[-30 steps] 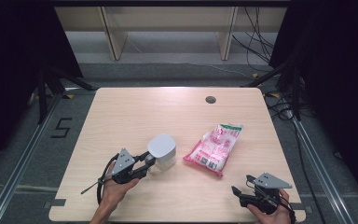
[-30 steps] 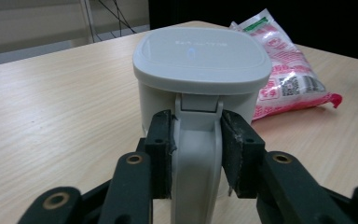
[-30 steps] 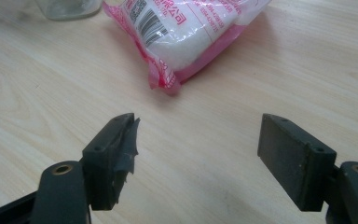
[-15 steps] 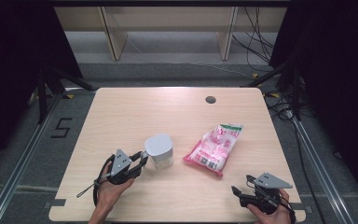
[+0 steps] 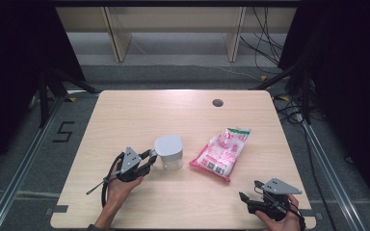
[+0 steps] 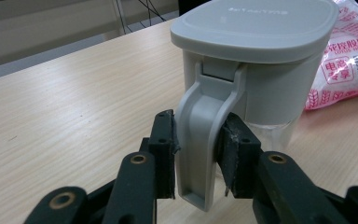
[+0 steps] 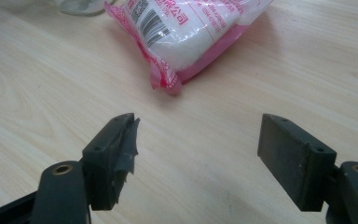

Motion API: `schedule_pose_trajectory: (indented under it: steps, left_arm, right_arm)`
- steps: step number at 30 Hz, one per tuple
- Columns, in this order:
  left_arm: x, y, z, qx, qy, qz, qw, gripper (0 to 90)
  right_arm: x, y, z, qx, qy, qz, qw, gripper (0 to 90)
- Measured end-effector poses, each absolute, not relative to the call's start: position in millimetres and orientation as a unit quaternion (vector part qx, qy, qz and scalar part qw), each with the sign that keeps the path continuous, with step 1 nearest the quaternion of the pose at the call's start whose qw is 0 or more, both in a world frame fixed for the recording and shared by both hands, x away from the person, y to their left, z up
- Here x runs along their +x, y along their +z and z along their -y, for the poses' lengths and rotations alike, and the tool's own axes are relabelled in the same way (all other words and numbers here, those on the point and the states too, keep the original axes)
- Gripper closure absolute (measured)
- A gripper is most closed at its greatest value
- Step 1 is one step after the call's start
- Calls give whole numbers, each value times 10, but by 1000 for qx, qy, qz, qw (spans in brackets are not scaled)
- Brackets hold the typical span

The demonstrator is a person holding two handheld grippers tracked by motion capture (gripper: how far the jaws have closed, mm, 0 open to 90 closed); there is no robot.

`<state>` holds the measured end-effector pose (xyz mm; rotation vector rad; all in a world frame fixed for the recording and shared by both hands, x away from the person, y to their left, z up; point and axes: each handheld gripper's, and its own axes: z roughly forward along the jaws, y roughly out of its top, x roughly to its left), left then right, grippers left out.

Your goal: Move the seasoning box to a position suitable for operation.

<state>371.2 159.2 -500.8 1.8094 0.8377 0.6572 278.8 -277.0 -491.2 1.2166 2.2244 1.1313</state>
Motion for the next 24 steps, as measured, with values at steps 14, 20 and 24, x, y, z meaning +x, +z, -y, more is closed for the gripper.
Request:
schedule_pose_trajectory:
  steps: [14,20,24]
  left_arm:
    - [3799,-5043,-1633,740,276,-368,491,720]
    - [3724,-5042,-1529,747,259,-354,500,719]
    - [3692,-5035,-1492,749,252,-353,501,719]
  right_arm:
    - [2788,-4918,2757,430,399,-788,186,287]
    - [2786,-4919,2754,434,400,-786,182,287]
    - [2789,-4912,2771,430,401,-788,181,287]
